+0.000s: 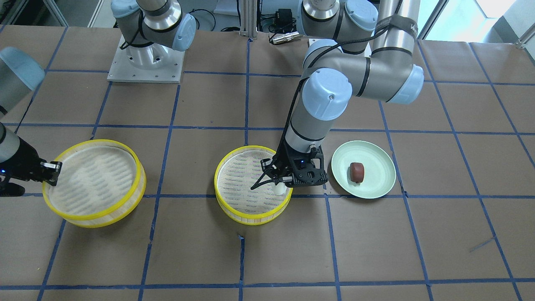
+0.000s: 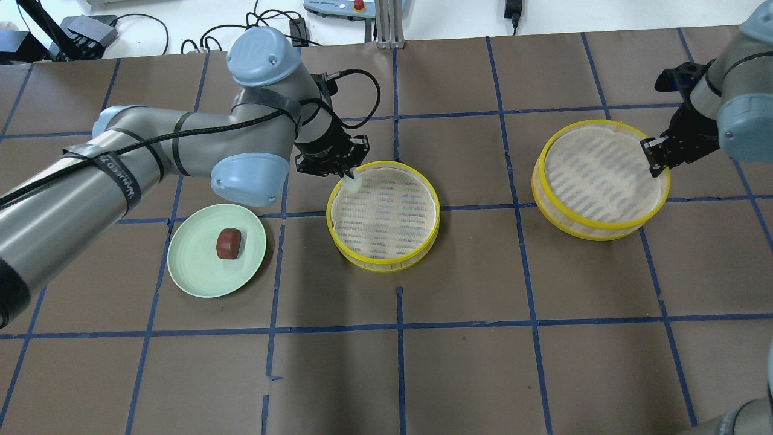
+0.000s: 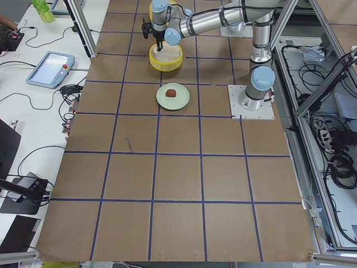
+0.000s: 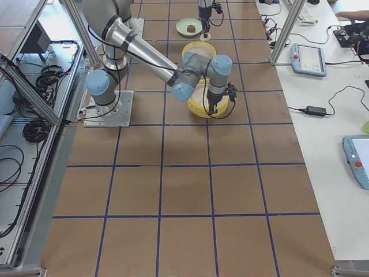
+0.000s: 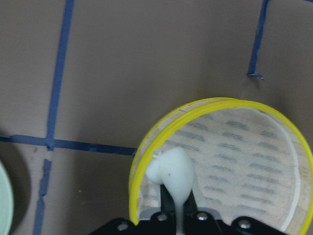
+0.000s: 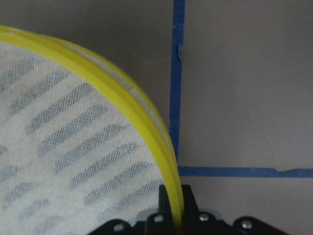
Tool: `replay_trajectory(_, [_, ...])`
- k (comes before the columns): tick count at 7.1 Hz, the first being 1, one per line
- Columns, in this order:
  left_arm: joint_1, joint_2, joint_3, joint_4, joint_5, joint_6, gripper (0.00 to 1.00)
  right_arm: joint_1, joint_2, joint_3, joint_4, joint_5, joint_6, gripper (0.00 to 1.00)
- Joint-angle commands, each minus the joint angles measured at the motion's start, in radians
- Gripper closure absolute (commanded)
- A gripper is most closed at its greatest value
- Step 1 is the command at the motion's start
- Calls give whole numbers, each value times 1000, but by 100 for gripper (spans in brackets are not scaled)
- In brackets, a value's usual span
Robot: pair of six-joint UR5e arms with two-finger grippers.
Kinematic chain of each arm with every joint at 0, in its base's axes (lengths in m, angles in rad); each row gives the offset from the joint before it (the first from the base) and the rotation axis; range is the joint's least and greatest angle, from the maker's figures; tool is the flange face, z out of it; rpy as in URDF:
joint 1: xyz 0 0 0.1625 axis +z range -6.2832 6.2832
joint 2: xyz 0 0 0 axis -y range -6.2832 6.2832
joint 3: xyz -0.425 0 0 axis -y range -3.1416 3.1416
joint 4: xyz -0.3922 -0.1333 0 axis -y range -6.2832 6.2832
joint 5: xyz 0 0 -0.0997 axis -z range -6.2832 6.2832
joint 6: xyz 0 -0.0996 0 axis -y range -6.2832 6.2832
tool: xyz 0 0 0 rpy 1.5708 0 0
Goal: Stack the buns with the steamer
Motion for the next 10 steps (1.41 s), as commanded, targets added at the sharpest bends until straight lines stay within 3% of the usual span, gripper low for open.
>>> replay_trajectory(1, [-19,-27,-10,37,-2,-34,0,-1,-36,-17,70,2,-2,93])
replay_trajectory(3, [-19,-24,-10,37,-4,-29,0,31,-50,-14,73,12,15,96])
replay_trajectory(5, [5,15,-1,36,13,66,0,172,-53,-12,94,34,149,96])
replay_trajectory(6, [85,44,-19,25,85,259,0,267,-53,-14,94,31,275,95])
replay_trajectory(8, [256,116,-108,-12,97,483,0,503,-38,-18,58,39,705,96])
replay_trajectory(10, [442,128,-269,-9,90,706,0,681,14,-30,-8,37,875,95])
